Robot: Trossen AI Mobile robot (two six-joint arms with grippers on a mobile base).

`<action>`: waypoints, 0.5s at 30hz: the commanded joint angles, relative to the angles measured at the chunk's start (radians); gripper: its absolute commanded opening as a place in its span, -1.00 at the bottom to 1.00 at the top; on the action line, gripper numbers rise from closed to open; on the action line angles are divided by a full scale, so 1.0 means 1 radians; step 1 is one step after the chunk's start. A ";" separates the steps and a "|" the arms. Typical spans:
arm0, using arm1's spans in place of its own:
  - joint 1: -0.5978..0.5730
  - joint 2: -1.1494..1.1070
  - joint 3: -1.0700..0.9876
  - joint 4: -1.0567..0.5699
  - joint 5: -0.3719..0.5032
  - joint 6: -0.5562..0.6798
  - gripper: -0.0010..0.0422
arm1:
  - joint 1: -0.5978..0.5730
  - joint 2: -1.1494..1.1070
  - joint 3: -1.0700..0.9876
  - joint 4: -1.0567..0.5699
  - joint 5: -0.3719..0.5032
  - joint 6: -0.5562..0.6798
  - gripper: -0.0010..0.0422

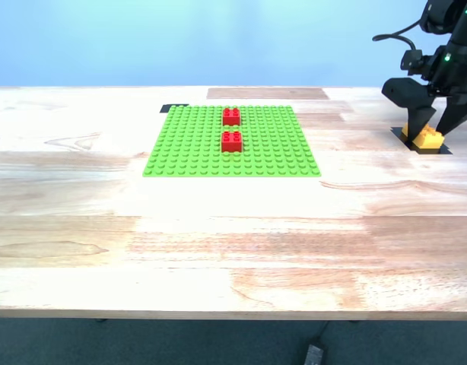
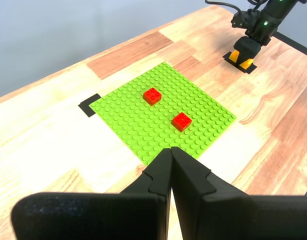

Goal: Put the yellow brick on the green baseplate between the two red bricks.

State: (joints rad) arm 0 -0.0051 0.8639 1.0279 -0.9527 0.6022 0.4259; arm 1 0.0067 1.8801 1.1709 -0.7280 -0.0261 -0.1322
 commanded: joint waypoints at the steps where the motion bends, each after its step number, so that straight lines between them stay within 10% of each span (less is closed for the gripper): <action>1: 0.000 -0.003 0.000 0.002 0.000 0.000 -0.96 | 0.000 -0.002 -0.012 0.011 -0.003 -0.001 -0.30; 15: 0.000 -0.018 0.000 0.002 0.003 0.000 -0.96 | 0.035 -0.118 0.046 -0.009 -0.031 -0.084 -0.95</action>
State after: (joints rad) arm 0 -0.0051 0.8455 1.0271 -0.9516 0.6064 0.4259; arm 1 0.0345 1.7817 1.1999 -0.7208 -0.0612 -0.1947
